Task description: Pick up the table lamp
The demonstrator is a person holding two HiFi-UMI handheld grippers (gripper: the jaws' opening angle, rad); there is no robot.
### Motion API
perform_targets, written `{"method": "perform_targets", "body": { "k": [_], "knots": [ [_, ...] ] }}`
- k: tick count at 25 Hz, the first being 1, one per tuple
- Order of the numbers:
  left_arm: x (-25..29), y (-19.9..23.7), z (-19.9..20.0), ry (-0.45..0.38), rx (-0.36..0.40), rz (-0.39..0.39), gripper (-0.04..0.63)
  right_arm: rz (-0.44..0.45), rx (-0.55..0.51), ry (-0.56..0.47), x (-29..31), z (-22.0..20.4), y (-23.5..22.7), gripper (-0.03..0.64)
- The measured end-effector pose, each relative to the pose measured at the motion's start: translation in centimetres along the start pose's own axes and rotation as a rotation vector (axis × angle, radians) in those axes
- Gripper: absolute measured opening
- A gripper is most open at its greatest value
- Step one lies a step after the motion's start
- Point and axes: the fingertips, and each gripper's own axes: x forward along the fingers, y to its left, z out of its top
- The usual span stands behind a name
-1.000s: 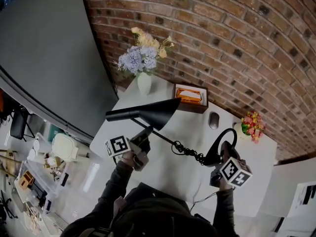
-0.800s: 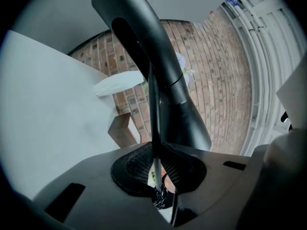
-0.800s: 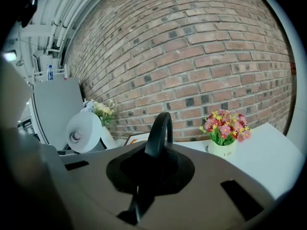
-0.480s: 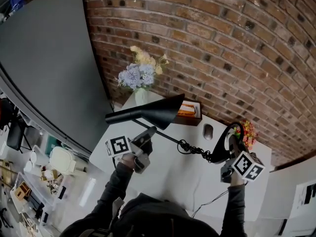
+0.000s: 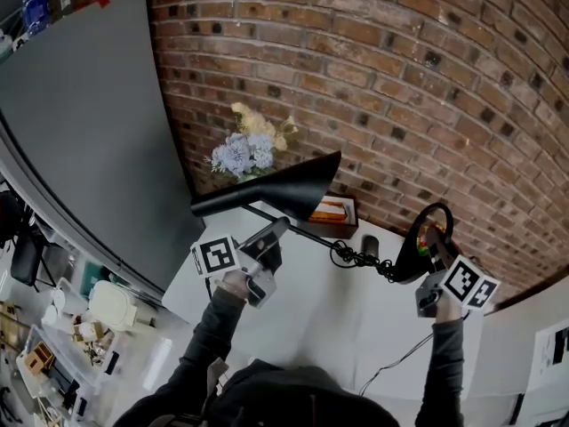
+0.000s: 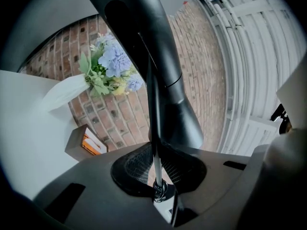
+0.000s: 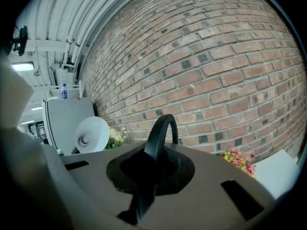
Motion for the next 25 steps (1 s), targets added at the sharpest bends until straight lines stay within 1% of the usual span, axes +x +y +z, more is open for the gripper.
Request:
{"method": "perform_targets", "body": {
  "k": [2, 6, 10, 13, 16, 18, 20, 22, 25],
  "knots": [
    [0.3, -0.5, 0.4, 0.004, 0.023, 0.003, 0.051, 0.0, -0.004, -0.014, -0.1, 0.8, 0.0, 0.011],
    [0.6, -1.3, 0.4, 0.008, 0.009, -0.021, 0.051, 0.0, 0.002, -0.022, -0.3, 1.2, 0.1, 0.011],
    [0.1, -0.3, 0.6, 0.019, 0.059, 0.035, 0.052, 0.005, -0.004, -0.022, -0.2, 1.3, 0.3, 0.011],
    [0.3, -0.9, 0.5, 0.015, 0.032, 0.006, 0.052, 0.008, -0.005, -0.022, -0.2, 1.3, 0.4, 0.011],
    [0.2, -0.8, 0.6, 0.029, 0.055, 0.019, 0.052, 0.006, -0.005, -0.022, -0.2, 1.4, 0.3, 0.011],
    [0.5, -1.4, 0.5, 0.031, 0.033, -0.009, 0.052, 0.004, -0.005, -0.023, -0.3, 1.5, 0.3, 0.011],
    [0.6, -1.7, 0.4, 0.033, 0.022, -0.02, 0.052, 0.003, -0.005, -0.024, -0.3, 1.5, 0.4, 0.011],
    [0.5, -1.5, 0.5, 0.035, 0.033, -0.006, 0.053, 0.003, -0.004, -0.024, -0.4, 1.6, 0.4, 0.011],
    [0.3, -1.0, 0.7, 0.04, 0.071, 0.027, 0.052, 0.004, -0.001, -0.023, -0.4, 1.6, 0.4, 0.011]
  ]
}}
